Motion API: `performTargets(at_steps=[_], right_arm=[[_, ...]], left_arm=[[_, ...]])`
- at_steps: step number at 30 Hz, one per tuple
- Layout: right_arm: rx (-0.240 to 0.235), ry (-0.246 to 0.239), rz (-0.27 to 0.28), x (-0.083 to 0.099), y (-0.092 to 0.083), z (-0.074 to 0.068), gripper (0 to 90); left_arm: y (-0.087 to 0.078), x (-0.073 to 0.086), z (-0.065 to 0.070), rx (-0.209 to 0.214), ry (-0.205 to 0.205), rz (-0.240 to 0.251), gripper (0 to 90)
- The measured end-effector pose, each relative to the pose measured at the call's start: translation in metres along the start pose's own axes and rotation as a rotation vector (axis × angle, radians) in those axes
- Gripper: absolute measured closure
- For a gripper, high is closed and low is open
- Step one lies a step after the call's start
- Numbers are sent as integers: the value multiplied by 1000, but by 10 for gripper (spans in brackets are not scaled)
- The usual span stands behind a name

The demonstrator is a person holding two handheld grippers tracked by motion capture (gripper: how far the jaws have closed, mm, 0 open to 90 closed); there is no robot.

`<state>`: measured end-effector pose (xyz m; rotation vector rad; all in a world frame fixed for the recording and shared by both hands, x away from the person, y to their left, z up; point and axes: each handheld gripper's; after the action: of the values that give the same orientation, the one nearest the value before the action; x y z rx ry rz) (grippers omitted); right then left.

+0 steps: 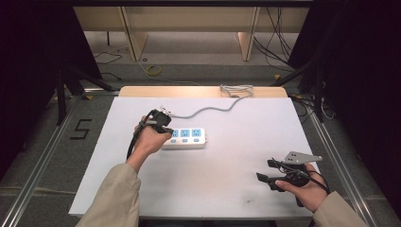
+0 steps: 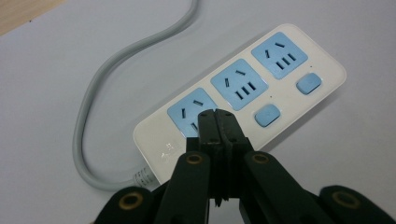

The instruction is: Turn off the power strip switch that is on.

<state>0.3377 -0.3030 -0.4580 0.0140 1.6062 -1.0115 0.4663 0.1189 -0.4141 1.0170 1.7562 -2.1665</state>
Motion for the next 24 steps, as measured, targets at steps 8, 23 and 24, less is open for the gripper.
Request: performTargets(at_steps=[8, 23, 24], right_arm=[[1, 0, 0, 0, 0, 0, 278], [0, 0, -1, 0, 0, 0, 278], [0, 0, -1, 0, 0, 0, 278]], left_arm=[[1, -5, 2, -2, 3, -1, 900], [9, -8, 2, -5, 0, -33, 900], [10, -8, 2, -5, -1, -34, 900]])
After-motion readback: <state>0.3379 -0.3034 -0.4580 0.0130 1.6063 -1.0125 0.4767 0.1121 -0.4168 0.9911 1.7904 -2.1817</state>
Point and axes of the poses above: each handheld gripper's, and its own axes: y roughly forward along the jaws, x roughly out of its underside, z roughly to its right, and after that the axes turned 13 degrees about -y, right-handed
